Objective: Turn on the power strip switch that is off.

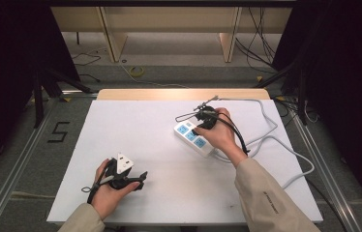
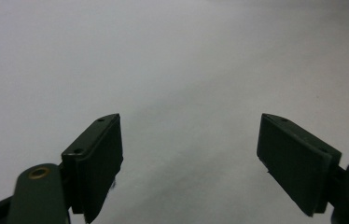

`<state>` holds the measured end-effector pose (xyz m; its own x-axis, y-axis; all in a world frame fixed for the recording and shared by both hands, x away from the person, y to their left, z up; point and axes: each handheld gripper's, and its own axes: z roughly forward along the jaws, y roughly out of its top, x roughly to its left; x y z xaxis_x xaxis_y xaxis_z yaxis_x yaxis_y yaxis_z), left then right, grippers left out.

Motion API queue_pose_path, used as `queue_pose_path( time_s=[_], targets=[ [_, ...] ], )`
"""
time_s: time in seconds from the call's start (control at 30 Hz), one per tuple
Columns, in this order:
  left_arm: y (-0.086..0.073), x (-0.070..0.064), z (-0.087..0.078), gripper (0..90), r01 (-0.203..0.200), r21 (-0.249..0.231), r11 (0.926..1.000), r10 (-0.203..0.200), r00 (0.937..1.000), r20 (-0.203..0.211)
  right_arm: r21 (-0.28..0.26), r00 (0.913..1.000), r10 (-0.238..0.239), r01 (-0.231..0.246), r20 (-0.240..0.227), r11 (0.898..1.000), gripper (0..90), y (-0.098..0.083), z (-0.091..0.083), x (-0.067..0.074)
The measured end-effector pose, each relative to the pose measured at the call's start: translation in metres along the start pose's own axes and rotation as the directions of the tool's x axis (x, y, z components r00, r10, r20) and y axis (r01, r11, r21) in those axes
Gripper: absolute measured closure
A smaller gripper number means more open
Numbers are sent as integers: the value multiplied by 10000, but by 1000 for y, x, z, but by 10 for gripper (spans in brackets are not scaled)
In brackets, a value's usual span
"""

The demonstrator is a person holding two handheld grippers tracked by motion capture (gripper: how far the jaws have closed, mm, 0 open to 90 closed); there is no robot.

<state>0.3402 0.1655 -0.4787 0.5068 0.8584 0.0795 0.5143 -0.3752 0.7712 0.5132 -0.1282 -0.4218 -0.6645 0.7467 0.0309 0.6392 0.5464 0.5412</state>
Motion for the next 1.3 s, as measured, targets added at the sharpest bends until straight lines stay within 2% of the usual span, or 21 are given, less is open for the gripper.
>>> queue_pose_path(
  time_s=[0.47, 0.87, 1.3],
  targets=[
    [-1, 0, 0, 222, 17, 5, 10000, -17, 10000, -31, -444, 9992, -225, 211, -323, 9988, 611, -32, -29, 2],
    [-1, 0, 0, 222, 76, -15, 10000, -76, 10000, -42, -989, 9985, -318, 272, -454, 9947, 582, -78, -53, 5],
    [-1, -1, -1, 222, 99, -46, 9999, -99, 9999, -64, -1757, 9974, -275, 154, -667, 9843, 579, -128, -76, 7]
  ],
)
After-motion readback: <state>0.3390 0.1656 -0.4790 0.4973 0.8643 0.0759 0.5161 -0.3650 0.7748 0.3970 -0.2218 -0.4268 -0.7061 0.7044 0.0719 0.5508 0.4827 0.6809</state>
